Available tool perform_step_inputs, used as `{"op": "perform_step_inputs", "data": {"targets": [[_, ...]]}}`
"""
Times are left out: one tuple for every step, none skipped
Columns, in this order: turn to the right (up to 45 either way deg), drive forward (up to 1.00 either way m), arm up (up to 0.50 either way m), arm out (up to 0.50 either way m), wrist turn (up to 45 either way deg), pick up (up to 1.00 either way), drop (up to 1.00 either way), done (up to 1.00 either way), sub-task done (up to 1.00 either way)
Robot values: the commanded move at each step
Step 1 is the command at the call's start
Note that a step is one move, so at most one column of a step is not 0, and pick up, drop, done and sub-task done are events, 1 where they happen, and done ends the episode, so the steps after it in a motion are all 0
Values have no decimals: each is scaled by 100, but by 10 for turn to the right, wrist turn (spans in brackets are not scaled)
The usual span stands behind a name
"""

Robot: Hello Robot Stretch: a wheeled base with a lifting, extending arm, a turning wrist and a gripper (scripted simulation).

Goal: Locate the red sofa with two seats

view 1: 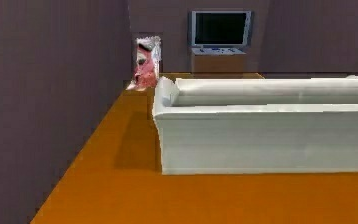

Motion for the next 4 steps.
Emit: {"op": "perform_step_inputs", "data": {"targets": [[-30, 0, 0, 0, 0, 0, 0, 0, 0], [0, 40, 0, 0, 0, 0, 0, 0, 0], [-270, 0, 0, 0, 0, 0, 0, 0, 0], [0, 100, 0, 0, 0, 0, 0, 0, 0]]}}
